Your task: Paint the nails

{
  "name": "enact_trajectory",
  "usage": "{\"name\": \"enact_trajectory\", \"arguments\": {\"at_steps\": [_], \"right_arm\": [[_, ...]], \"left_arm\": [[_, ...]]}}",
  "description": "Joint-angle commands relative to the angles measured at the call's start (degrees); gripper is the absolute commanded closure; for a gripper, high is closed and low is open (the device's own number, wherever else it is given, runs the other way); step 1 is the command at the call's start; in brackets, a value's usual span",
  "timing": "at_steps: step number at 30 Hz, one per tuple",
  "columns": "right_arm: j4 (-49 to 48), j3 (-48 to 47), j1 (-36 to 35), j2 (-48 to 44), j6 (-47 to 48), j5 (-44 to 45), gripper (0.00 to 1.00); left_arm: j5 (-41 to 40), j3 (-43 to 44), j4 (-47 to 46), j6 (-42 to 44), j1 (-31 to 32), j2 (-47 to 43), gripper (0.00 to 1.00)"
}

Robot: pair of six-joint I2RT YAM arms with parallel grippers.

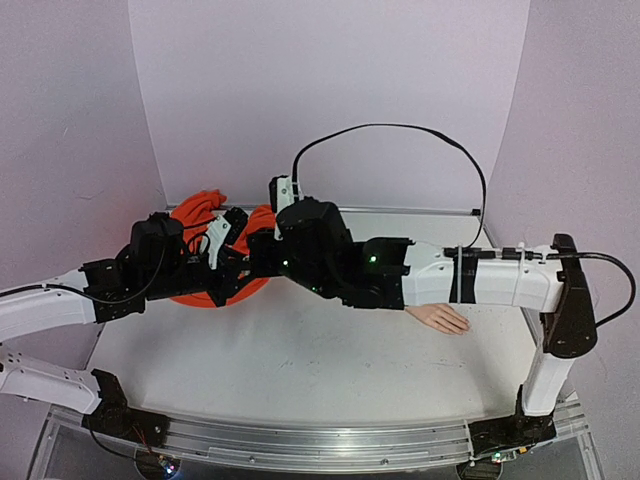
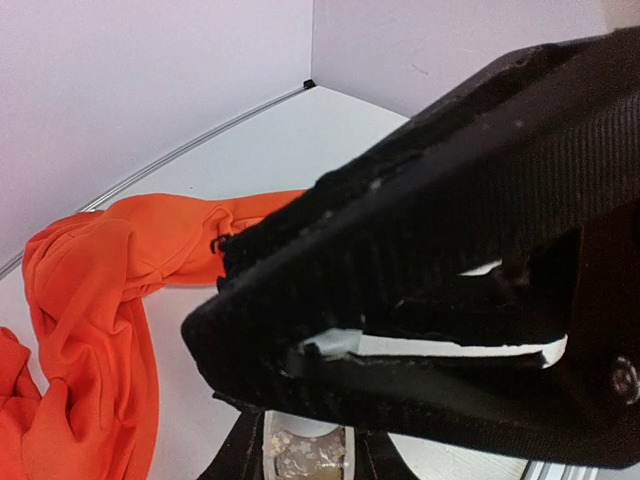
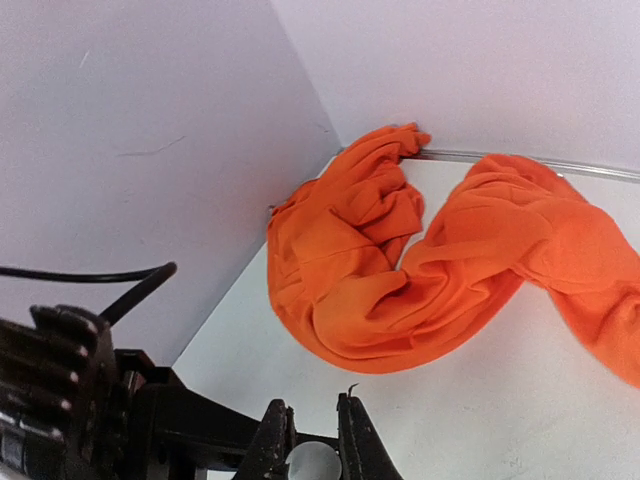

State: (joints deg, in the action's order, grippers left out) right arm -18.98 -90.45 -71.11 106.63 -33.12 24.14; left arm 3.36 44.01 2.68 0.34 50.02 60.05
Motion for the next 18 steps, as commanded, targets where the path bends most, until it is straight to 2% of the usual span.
{"name": "enact_trajectory", "arguments": {"at_steps": [1,2,3,5,6,8,9,13,16,18], "right_arm": [[5.91,-0.61,-6.91,-0.09,-7.38,7.97,1.0],[5.77,-0.6,-6.53,-1.21,-5.68,7.26,0.98],[5.67,-0.26,-6.2,-2.65,-3.66,7.03,0.86],[4.45,1.94,-5.83,-6.84,1.23,6.97,0.51],[3.33,3.42,-5.65,-9.2,4.67,6.54,0.37],[1.88,6.7,-4.78,-13.55,11.52,2.97,0.2],[1.95,7.71,-3.33,-15.1,13.93,-1.0,0.16],[2.6,14.86,7.45,-21.58,17.24,-23.97,0.12],[-4.37,22.71,13.03,-26.27,19.64,-42.25,0.14],[-8.37,26.08,13.96,-28.27,20.94,-51.16,0.21]], "left_arm": [[-8.58,2.79,-14.34,1.77,0.25,-1.39,1.0],[-7.86,2.91,-14.34,1.96,0.25,-1.09,1.0],[-6.82,3.11,-14.36,2.18,0.25,-0.88,1.0],[-4.4,3.54,-14.19,2.36,0.25,-0.15,1.0],[-3.84,3.78,-13.93,2.44,0.21,0.26,1.0],[1.24,4.4,-12.88,2.55,0.25,1.03,1.0],[3.64,4.87,-12.27,2.7,0.25,1.5,1.0],[14.09,7.29,-10.71,2.42,0.21,4.05,1.0],[24.09,8.37,-10.76,1.84,0.25,5.58,1.0],[29.26,8.94,-10.76,1.32,0.25,6.39,1.0]]}}
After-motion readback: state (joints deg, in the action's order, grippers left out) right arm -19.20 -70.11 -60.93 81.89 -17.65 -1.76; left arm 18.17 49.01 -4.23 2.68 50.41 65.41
